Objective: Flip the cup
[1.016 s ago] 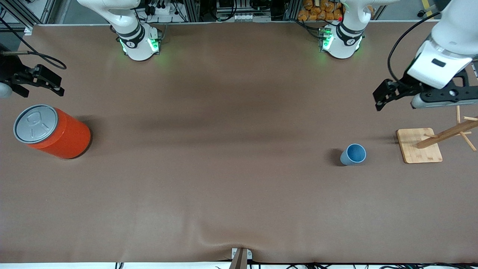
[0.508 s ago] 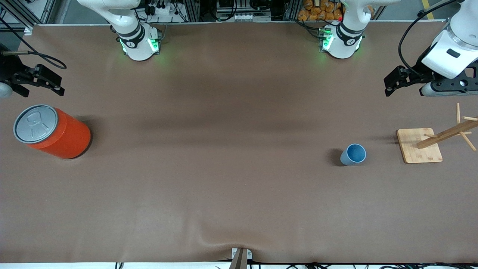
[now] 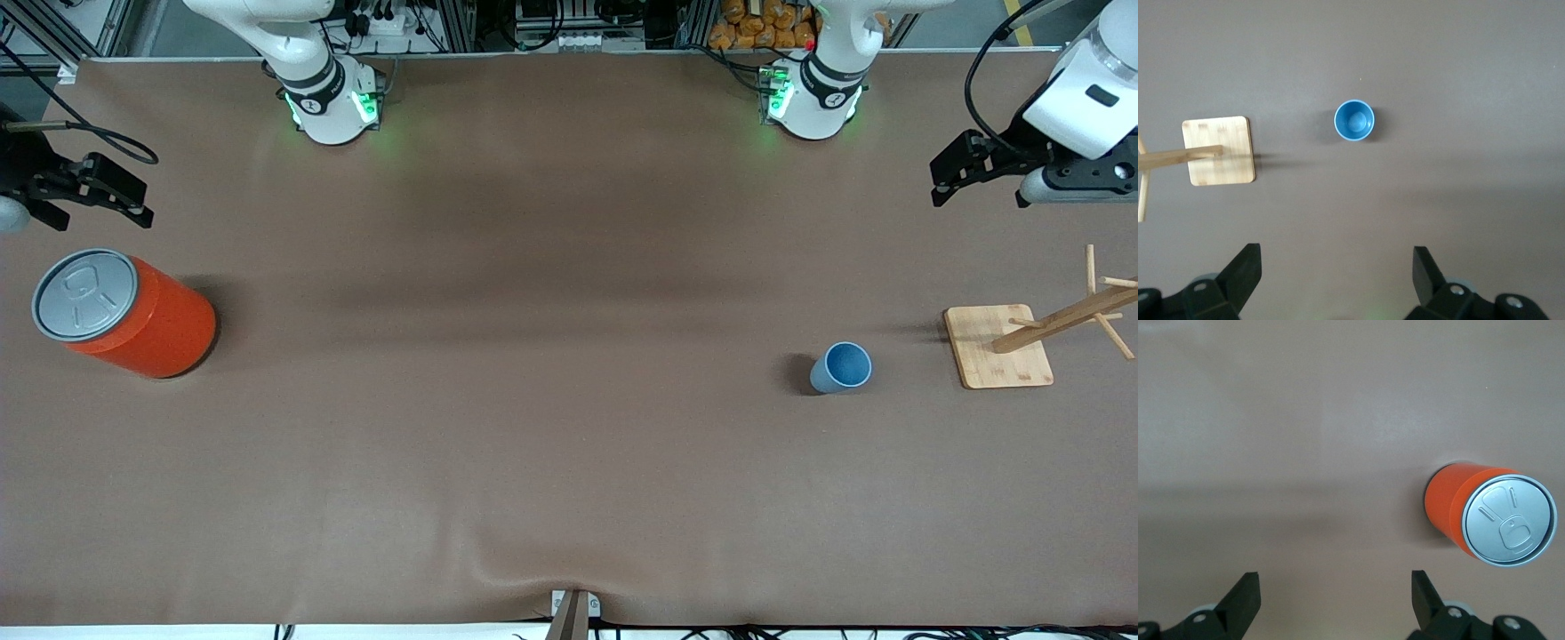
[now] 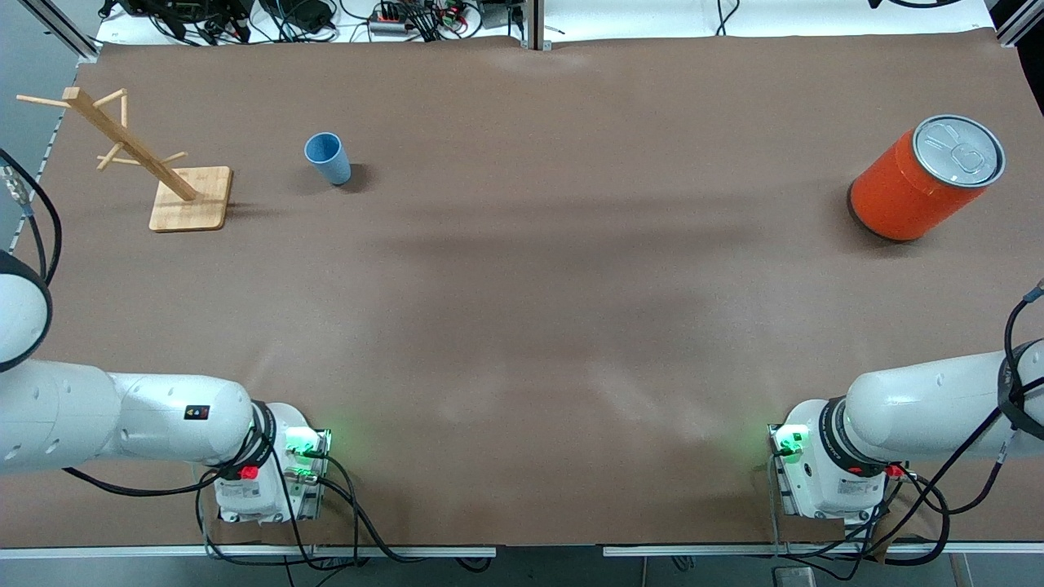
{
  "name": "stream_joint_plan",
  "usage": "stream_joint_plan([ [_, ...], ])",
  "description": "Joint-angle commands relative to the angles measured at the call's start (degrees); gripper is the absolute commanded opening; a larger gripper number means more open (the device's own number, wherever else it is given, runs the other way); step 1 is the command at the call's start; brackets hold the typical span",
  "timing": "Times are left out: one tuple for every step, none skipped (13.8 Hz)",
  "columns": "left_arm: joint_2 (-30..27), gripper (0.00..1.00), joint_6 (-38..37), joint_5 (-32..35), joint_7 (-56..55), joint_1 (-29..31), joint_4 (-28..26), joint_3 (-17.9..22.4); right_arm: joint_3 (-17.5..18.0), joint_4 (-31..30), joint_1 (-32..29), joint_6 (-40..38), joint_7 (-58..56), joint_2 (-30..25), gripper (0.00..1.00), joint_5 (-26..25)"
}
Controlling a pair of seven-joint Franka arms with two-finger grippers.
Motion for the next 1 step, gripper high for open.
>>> stream_joint_plan([
  [-0.3, 1.0, -2.4, -0.8, 0.7, -0.8, 1.3, 0.6, 0.1, -1.2, -0.5, -0.3, -0.8, -1.6, 1.0, 1.3],
])
